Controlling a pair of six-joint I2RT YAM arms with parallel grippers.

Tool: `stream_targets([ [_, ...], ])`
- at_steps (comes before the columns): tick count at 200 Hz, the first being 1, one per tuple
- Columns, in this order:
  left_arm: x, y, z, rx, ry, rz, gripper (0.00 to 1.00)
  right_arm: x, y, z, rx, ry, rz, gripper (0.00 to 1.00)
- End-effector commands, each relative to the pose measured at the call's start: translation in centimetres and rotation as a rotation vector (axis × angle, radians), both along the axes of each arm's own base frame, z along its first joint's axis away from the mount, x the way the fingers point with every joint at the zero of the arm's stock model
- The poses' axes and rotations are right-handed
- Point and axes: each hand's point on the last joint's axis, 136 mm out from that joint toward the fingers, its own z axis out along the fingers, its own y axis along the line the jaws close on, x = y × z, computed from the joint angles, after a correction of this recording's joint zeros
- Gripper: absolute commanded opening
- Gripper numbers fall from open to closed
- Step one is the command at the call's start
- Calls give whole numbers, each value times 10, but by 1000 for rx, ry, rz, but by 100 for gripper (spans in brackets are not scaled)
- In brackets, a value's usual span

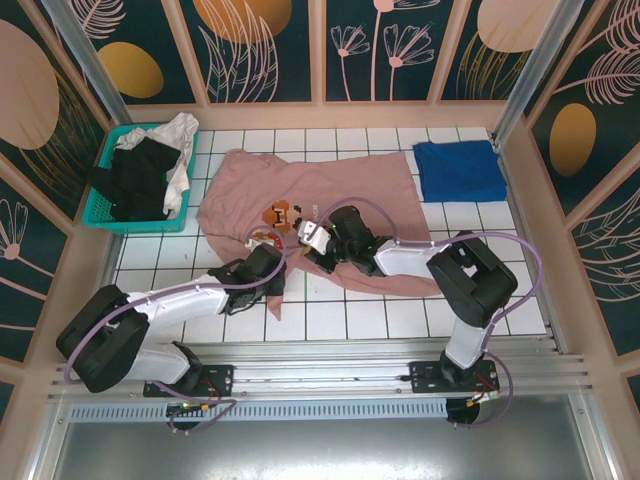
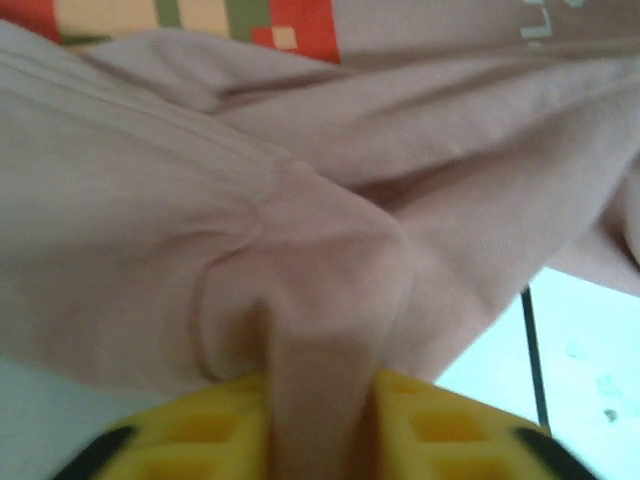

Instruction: Fold and stack the t-shirts

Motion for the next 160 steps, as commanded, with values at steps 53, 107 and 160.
stream_targets([
  [53,21,28,111,-197,-239,146,0,-56,-6,55,209,-376,80,49],
  [107,55,41,118,-285,-197,204,0,-106,32,78,404,-675,106,65],
  [160,63,41,131,-306,-217,200,0,-104,58,72,444,-638,81,62],
])
